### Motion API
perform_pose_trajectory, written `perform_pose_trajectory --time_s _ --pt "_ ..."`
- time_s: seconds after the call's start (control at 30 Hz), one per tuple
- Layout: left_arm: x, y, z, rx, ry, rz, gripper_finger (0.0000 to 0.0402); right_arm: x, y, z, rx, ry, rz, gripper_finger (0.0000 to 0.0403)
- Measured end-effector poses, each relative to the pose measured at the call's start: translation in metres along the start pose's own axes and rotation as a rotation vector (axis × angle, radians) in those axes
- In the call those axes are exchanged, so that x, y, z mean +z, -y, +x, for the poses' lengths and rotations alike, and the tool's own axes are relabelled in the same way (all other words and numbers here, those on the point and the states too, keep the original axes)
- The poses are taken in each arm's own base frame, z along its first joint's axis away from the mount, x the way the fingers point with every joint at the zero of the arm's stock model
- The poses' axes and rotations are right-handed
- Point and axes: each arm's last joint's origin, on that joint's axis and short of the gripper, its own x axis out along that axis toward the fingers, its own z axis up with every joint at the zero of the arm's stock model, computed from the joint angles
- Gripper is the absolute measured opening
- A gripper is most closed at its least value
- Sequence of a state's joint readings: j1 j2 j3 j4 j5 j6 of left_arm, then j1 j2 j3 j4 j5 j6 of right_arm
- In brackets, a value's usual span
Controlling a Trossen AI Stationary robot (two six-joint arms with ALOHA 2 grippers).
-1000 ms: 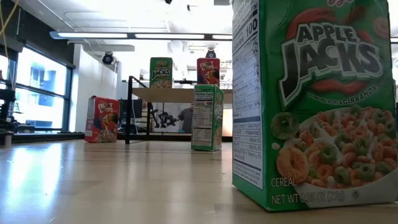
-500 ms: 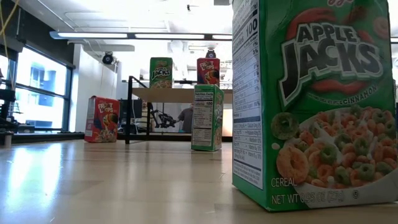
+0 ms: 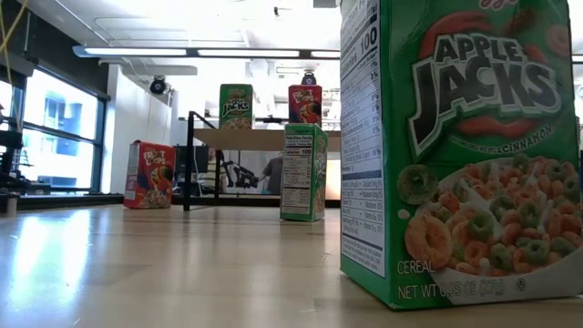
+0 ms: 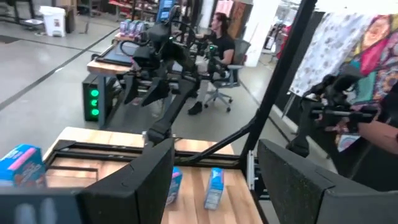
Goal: Stack cereal on shelf
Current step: Put the top blue cereal box on the shelf aligned with the other blue cereal box
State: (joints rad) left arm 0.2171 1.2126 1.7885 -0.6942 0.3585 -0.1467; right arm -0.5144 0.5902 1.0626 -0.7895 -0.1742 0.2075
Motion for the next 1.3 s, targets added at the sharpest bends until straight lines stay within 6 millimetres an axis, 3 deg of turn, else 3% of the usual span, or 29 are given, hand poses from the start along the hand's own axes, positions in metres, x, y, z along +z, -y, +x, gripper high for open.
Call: perform_pose_trajectory --time_s 0.2,0.5,0.97,1.3 --pt "-0.005 0.007 -0.010 0.072 -0.037 -0.010 0.0223 0.010 0.000 0.013 0.012 0.043 0.040 0.0216" --pt "-0.012 0.008 -0.010 0.117 -0.096 -0.022 0.0223 0.024 -0.002 0.032 0.086 0.001 0.069 0.0216" --pt "-0.013 0.008 -0.010 0.128 -0.103 -0.032 0.0223 0.027 -0.007 0.031 0.058 -0.364 0.347 0.0216" --pt "-0.013 0.008 -0.010 0.128 -0.107 -0.033 0.0223 0.035 -0.032 0.025 0.046 -0.551 0.510 0.0215"
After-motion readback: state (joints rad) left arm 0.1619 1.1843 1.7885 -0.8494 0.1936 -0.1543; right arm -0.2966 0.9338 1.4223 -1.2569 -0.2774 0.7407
